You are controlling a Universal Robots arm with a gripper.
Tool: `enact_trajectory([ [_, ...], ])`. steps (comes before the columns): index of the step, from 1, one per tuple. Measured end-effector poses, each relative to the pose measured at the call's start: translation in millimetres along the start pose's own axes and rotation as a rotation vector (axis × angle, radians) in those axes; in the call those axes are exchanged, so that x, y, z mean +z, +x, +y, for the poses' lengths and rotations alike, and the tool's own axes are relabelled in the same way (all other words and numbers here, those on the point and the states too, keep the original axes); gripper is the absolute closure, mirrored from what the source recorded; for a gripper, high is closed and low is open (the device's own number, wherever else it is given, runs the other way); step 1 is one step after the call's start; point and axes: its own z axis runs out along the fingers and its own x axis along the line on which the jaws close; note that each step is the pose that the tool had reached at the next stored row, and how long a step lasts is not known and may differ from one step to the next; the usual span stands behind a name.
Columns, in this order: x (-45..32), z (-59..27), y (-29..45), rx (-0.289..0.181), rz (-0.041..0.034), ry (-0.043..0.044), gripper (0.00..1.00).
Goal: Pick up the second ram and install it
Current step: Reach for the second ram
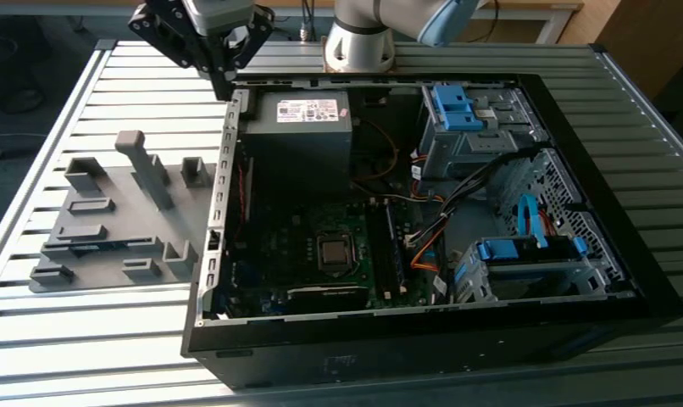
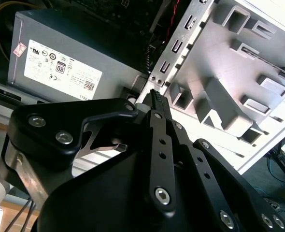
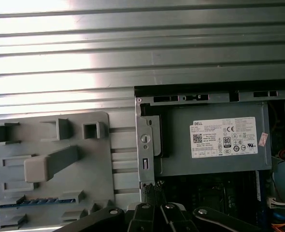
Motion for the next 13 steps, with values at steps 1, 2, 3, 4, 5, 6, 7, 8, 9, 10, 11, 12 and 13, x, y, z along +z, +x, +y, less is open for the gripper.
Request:
enact_trajectory([
  [1, 0.0, 0.0, 0.2, 0.000, 0.0000, 0.0000, 0.89],
  [2, 0.0, -0.1, 0.5, 0.000, 0.0000, 0.0000, 0.89],
  [3, 0.0, -0.1, 0.7, 0.000, 0.0000, 0.0001, 0.89],
  [4, 0.1, -0.1, 0.9, 0.000, 0.0000, 0.0000, 0.89],
  [5, 0.1, -0.1, 1.2, 0.000, -0.0001, -0.0001, 0.89],
  [6, 0.1, -0.1, 1.5, 0.000, 0.0000, 0.0000, 0.89],
  [7, 0.1, -0.1, 1.7, 0.000, 0.0000, 0.0000, 0.89],
  [8, 0.1, -0.2, 1.9, 0.000, 0.0000, 0.0000, 0.89],
  [9, 0.1, -0.2, 2.2, 0.000, -0.0001, 0.0000, 0.89],
  [10, 0.1, -0.2, 2.4, 0.000, 0.0000, 0.0000, 0.89],
  [11, 0.2, -0.2, 2.6, 0.000, -0.0001, 0.0000, 0.89],
  [12, 0.2, -0.2, 2.8, 0.000, 0.0000, 0.0000, 0.89],
  [13, 0.1, -0.3, 3.0, 0.000, 0.0000, 0.0000, 0.89],
])
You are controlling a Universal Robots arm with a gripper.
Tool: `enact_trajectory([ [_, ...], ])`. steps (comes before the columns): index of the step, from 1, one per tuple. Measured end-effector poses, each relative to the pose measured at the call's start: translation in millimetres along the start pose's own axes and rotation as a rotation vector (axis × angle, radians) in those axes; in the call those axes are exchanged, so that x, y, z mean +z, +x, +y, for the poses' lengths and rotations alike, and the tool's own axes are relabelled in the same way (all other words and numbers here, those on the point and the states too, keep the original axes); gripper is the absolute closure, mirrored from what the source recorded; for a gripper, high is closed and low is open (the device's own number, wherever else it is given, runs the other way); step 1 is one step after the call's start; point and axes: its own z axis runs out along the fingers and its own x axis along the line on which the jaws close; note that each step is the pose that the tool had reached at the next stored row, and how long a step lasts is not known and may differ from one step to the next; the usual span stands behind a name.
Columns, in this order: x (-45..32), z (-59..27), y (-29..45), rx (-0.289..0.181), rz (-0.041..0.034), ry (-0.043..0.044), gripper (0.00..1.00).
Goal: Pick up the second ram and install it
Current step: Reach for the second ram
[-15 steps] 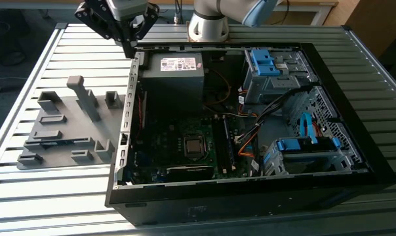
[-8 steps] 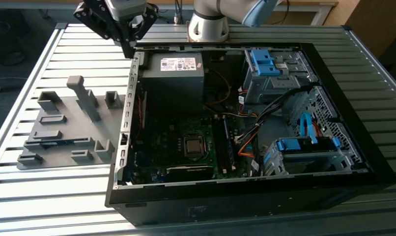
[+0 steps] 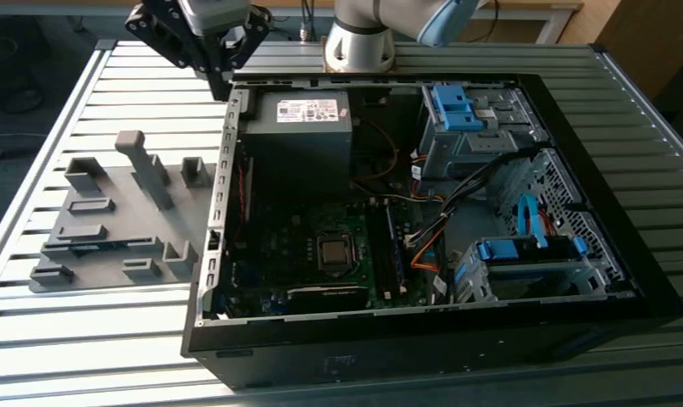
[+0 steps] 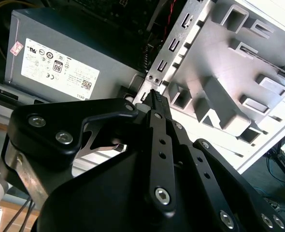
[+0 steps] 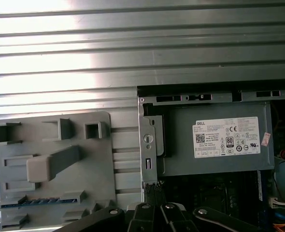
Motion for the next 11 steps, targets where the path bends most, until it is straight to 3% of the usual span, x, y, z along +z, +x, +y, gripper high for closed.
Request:
enact_trajectory([
  [11, 0.1, -0.2, 2.5, 0.000, 0.0000, 0.0000, 0.89],
])
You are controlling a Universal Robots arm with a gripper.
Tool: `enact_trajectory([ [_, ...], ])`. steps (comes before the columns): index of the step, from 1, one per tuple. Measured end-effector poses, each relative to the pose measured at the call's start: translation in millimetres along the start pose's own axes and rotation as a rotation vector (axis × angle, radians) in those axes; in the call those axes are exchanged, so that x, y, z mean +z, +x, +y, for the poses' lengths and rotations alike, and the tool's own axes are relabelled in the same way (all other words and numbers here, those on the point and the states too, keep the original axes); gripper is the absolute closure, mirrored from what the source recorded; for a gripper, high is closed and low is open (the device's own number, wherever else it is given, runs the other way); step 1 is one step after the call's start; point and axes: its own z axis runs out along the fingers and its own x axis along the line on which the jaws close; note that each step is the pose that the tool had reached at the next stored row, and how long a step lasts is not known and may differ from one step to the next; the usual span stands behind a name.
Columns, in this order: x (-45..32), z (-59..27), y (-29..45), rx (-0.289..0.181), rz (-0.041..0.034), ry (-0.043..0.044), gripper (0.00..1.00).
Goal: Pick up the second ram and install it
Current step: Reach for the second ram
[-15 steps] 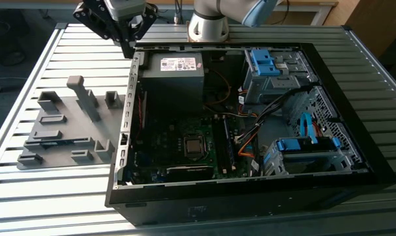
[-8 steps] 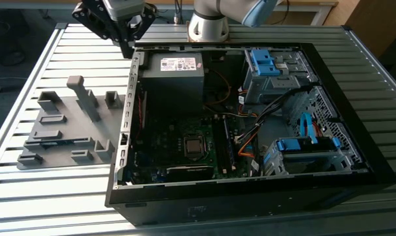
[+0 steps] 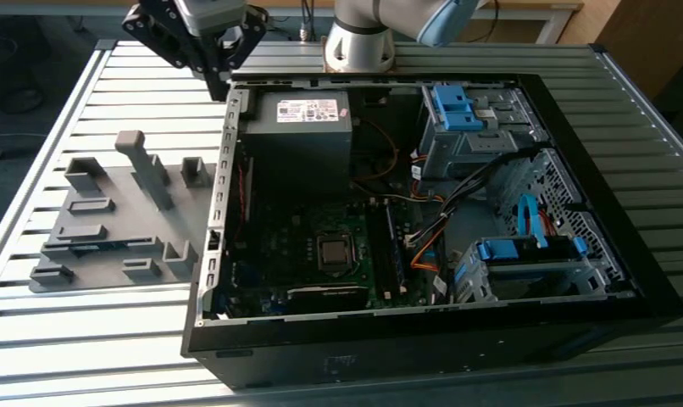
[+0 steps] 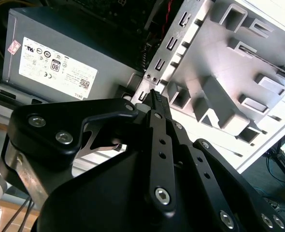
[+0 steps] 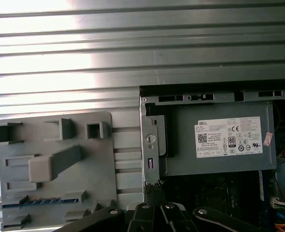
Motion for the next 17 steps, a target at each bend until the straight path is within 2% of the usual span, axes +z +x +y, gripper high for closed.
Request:
enact_trajectory([
  [17, -0.1, -0.8, 10.3, 0.000, 0.0001, 0.0000, 0.89],
])
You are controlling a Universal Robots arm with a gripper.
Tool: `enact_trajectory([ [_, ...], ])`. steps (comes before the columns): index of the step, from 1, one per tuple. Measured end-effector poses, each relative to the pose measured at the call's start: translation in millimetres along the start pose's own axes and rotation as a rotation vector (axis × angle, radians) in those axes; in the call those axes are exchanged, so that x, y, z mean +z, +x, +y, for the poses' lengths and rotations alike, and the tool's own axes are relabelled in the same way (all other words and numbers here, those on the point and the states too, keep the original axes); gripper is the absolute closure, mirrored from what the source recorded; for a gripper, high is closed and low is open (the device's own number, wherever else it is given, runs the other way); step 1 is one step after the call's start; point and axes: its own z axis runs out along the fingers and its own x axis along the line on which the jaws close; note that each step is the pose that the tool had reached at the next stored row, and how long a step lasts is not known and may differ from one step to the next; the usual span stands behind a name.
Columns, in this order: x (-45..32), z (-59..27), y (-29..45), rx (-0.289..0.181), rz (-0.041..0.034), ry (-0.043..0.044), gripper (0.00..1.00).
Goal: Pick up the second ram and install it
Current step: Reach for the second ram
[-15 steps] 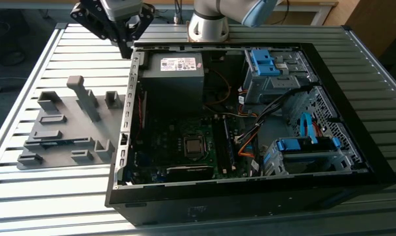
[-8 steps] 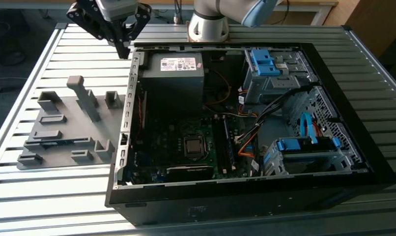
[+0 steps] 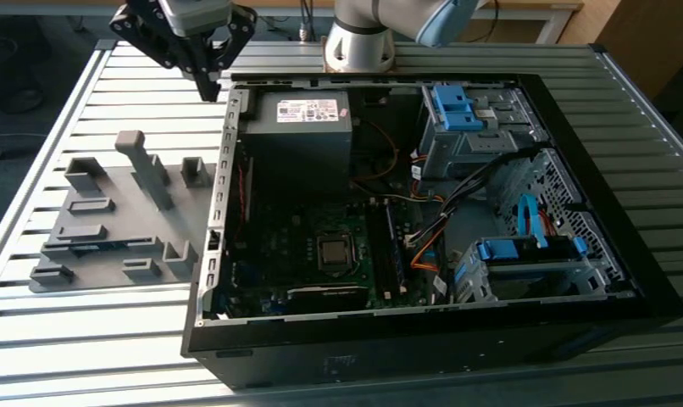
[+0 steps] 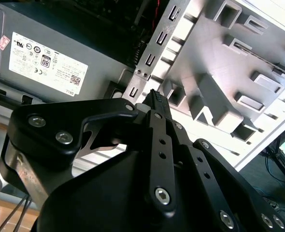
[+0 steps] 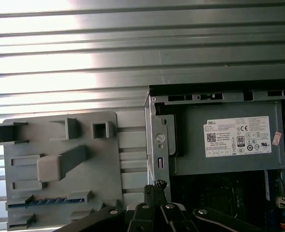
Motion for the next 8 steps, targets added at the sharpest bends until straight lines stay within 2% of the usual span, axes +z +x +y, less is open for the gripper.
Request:
enact_trajectory([
  [8, 0.1, -0.2, 2.6, 0.000, -0.0001, -0.0001, 0.89],
])
